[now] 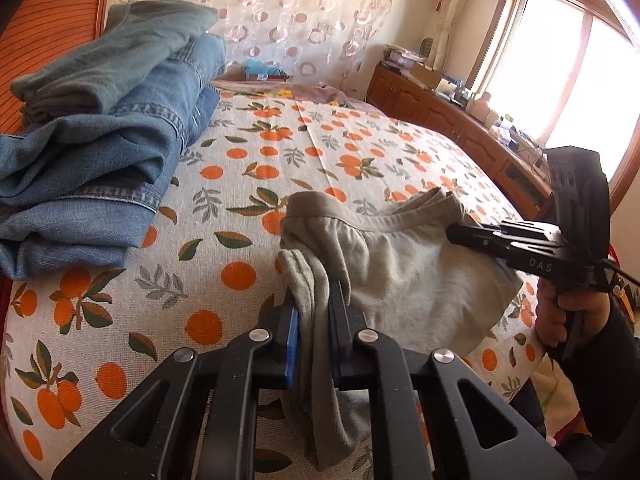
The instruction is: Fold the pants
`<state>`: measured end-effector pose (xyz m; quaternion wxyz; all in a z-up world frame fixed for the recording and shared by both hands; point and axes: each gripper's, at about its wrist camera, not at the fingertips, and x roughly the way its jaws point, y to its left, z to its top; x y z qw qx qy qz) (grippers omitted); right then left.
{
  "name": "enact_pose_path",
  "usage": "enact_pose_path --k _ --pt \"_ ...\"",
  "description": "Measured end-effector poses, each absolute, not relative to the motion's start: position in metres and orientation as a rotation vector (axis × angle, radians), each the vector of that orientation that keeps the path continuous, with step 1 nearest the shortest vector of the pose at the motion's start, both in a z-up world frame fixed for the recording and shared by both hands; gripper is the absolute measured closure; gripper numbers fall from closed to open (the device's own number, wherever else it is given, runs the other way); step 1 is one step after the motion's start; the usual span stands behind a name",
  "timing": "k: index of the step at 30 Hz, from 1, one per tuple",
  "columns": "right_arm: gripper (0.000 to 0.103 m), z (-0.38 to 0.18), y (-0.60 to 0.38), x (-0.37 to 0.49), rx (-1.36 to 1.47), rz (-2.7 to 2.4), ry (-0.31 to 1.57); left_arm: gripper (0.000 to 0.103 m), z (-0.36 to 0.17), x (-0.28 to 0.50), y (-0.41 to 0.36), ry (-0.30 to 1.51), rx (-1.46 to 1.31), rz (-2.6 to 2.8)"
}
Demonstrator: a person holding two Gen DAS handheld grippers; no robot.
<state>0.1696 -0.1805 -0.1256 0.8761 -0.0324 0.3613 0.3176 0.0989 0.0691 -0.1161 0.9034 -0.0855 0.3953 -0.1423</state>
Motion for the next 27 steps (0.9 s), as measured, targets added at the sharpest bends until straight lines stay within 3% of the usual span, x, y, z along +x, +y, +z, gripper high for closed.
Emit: enact_pose_path --k 14,27 --pt "0.093 -0.089 -0.191 0.142 -0.081 0.654 0.612 0.092 -0.079 0.085 0.066 0.713 -0.174 -0.304" --pt "0.093 -0.001 -0.149 0.181 -0.164 0.717 0.436 0.092 -0.008 0.104 0.102 0.546 -0.147 -0.212"
